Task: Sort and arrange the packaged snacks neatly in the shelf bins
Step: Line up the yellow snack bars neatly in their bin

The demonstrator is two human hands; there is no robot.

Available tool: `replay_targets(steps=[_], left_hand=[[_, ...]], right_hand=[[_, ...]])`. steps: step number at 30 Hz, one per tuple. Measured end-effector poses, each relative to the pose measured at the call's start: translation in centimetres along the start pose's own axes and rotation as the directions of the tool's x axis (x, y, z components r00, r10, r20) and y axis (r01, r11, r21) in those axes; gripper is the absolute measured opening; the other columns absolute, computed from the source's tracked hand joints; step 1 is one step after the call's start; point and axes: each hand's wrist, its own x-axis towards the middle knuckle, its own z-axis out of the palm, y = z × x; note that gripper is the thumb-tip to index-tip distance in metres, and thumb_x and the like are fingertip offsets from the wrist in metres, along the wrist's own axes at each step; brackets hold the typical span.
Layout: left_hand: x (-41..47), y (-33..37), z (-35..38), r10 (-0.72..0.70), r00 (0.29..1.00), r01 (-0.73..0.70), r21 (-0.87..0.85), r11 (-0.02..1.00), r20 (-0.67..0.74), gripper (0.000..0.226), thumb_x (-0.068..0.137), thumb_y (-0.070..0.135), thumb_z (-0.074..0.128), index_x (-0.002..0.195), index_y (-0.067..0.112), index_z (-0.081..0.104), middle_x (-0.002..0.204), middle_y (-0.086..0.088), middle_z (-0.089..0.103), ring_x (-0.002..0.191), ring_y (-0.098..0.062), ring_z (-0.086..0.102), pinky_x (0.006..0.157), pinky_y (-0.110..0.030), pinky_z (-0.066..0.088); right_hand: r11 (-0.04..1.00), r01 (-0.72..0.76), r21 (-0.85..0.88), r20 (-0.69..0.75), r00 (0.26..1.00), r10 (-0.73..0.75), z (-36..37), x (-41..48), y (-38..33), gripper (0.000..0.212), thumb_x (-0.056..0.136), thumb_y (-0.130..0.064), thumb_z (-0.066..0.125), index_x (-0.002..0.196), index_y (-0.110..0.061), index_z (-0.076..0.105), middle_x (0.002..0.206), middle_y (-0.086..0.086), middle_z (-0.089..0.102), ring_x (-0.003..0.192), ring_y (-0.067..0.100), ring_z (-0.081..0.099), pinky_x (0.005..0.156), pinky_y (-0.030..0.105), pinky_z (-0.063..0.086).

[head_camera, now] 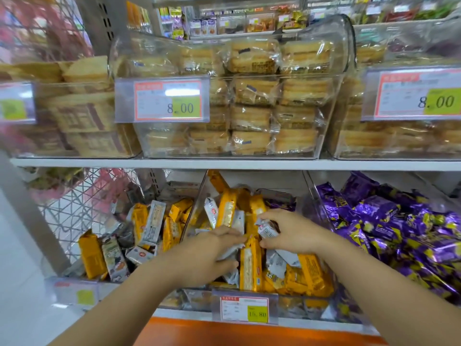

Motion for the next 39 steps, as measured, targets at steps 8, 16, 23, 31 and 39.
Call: replay_targets(steps=[8,16,23,31,39], left_hand=[[1.3,0.4,-2.0,-0.006,0.973,-0.009,-0.062,0.998,-0.230,0.042,0.096,0.032,0.052,0.137,0.039,0.042,0.141,0.017,0.033,0.131,-0.002,0.033,0.107,-0.019,0.026],[8.3,3.4,-4.0,-0.025,0.973,0.021,-0.022,1.000,-0.228,0.034,0.100,0.027,0.045,0.133,0.027,0.051,0.127,0.008,0.056,0.099,-0.004,0.050,0.067,-0.002,0.030],[16.3,3.3,-3.0,-0.129,0.989,0.138,0.118,0.983,-0.074,0.029,0.099,0.027,0.044,0.123,0.027,0.060,0.132,0.000,0.056,0.117,-0.020,0.053,0.096,-0.030,0.043],[19.1,3.1,-1.3,-0.175,0.983,0.181,0.451,0.874,-0.055,0.030,0.099,0.027,0.041,0.127,0.027,0.054,0.125,-0.002,0.059,0.114,-0.024,0.054,0.103,-0.038,0.033],[18.9,1.5,-0.7,-0.186,0.979,0.202,0.442,0.874,-0.080,0.028,0.091,0.031,0.054,0.118,0.023,0.057,0.113,-0.002,0.061,0.103,-0.024,0.057,0.082,-0.033,0.040]], right_hand=[[0.974,0.192,-0.124,0.005,0.981,-0.193,0.1,-3.1,-0.8,0.075,0.087,-0.029,0.057,0.148,-0.038,0.015,0.156,-0.013,0.015,0.142,0.013,0.020,0.112,0.033,0.018],[0.950,0.308,-0.050,-0.323,0.895,-0.307,-2.9,-5.4,2.6,0.035,0.090,-0.022,0.059,0.125,-0.031,0.059,0.120,-0.021,0.054,0.118,-0.001,0.046,0.110,0.013,0.020],[0.976,0.179,0.121,-0.480,0.871,-0.101,-3.3,-4.3,8.8,0.027,0.091,-0.021,0.059,0.116,-0.025,0.067,0.114,-0.018,0.056,0.110,-0.006,0.048,0.088,-0.005,0.026],[0.946,0.227,0.232,-0.451,0.887,-0.102,-2.9,-3.9,10.1,0.027,0.092,-0.026,0.057,0.117,-0.028,0.065,0.119,-0.024,0.052,0.111,-0.018,0.042,0.089,-0.004,0.030],[0.938,0.253,0.237,-0.476,0.872,-0.115,-2.6,-3.9,10.0,0.026,0.092,-0.023,0.057,0.116,-0.030,0.065,0.114,-0.031,0.050,0.107,-0.029,0.038,0.091,-0.006,0.025]])
